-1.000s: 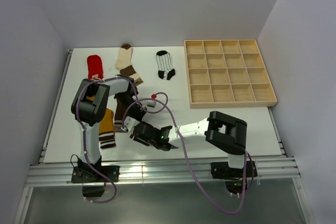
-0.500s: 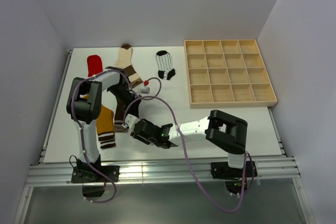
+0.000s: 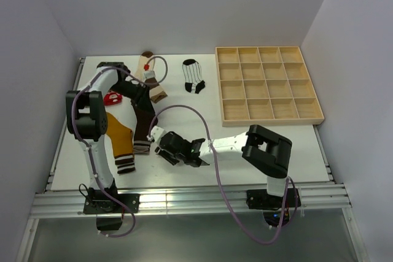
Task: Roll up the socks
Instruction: Pick up the sock at the center of the board, then place the sock in the storage box.
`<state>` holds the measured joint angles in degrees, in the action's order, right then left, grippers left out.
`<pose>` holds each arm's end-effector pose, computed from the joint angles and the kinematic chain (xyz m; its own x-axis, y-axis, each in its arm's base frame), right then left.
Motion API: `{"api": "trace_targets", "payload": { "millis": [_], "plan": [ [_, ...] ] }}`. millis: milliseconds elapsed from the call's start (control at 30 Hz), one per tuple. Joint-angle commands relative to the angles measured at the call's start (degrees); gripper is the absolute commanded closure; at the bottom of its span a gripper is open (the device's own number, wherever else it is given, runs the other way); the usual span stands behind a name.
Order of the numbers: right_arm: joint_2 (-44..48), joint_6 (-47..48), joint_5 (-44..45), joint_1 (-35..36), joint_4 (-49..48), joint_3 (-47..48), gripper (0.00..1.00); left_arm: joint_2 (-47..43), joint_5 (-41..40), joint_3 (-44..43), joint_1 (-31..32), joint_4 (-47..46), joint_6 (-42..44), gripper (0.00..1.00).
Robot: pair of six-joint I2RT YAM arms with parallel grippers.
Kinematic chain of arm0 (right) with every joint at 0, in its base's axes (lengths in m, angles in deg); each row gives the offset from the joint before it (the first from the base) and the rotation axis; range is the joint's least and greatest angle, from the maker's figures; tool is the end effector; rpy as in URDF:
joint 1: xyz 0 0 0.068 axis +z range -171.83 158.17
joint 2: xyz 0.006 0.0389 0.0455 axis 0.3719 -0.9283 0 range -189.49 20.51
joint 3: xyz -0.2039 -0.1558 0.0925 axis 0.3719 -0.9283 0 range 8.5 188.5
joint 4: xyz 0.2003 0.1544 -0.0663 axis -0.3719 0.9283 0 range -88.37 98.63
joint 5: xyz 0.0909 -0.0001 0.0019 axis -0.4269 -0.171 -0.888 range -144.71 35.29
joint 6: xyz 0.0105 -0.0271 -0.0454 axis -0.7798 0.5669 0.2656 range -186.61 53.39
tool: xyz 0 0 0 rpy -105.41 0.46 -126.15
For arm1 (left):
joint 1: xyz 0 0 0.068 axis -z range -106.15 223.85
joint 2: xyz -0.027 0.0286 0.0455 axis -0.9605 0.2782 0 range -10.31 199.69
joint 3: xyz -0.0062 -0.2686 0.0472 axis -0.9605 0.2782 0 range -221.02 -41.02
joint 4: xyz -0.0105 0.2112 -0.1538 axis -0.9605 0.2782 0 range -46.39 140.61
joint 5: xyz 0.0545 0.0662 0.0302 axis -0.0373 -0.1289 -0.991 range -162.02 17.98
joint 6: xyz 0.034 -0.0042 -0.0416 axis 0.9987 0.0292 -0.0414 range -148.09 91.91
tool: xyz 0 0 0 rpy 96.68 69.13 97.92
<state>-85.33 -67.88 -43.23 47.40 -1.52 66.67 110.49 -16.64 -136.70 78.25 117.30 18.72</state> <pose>0.1410 0.3520 0.1504 -0.2678 -0.6448 -0.7159 -0.8603 0.4946 -0.1236 0.3846 -0.0589 0.1975 -0.7342 0.4719 -0.4881 0.6622 0.3391 -0.6683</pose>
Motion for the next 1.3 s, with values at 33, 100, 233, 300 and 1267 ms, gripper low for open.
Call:
{"api": "trace_targets", "payload": {
  "millis": [33, 100, 233, 300, 1267],
  "plan": [
    [1.1, -3.6, -4.1, -4.1, 7.1, -1.7, 1.00, -3.9, 2.4, -4.8, -5.9, -9.3, -16.7, 0.58],
    [1.8, -4.4, -5.1, -5.0, 7.1, -1.7, 1.00, -3.8, 3.6, -8.5, -8.5, -8.7, -17.9, 0.59],
    [3.2, -6.1, -7.9, -7.5, 7.3, -2.0, 1.00, -3.7, 4.7, -13.6, -11.9, -8.2, -22.4, 0.59],
    [4.1, -7.0, -9.2, -8.5, 7.5, -2.0, 1.00, -4.7, 4.9, -14.5, -13.1, -8.2, -23.0, 0.59],
    [8.1, -12.1, -5.5, -43.9, 23.3, 25.7, 1.00, -15.5, 5.0, -10.6, -15.7, -10.6, -25.9, 0.61]
  ]
}}
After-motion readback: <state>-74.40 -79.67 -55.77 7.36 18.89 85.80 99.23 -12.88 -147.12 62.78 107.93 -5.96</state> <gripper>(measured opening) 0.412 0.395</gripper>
